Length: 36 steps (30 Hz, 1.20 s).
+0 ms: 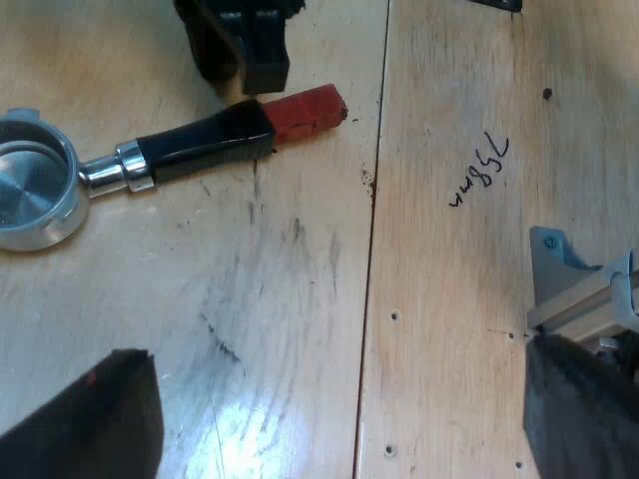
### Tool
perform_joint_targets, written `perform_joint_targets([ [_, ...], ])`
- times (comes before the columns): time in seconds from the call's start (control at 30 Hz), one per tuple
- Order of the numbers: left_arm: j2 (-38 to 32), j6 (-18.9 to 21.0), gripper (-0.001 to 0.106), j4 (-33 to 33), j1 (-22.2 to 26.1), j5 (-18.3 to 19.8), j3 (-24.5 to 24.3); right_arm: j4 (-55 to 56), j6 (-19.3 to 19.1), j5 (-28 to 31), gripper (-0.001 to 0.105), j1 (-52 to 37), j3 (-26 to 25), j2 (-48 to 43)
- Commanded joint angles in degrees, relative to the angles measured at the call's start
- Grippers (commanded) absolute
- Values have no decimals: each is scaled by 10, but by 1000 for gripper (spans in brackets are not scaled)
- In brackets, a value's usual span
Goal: Put the handle in the coffee machine
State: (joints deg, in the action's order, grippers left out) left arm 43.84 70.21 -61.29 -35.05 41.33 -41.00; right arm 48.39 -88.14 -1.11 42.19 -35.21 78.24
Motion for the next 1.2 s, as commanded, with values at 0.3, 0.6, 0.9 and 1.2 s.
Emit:
perform_joint_targets([
  [0.3,-1,4,75,-1,-1,-7,-2,-8,-3,-56,0,15,0,2],
  [0.6,-1,3,75,-1,-1,-7,-2,-55,39,-54,0,110,0,2],
  [0.9,-1,3,75,-1,2,-7,-2,-143,146,-55,0,205,0,2],
  [1.2,-4,7,75,-1,24,-7,-2,-239,165,-53,0,248,0,3],
])
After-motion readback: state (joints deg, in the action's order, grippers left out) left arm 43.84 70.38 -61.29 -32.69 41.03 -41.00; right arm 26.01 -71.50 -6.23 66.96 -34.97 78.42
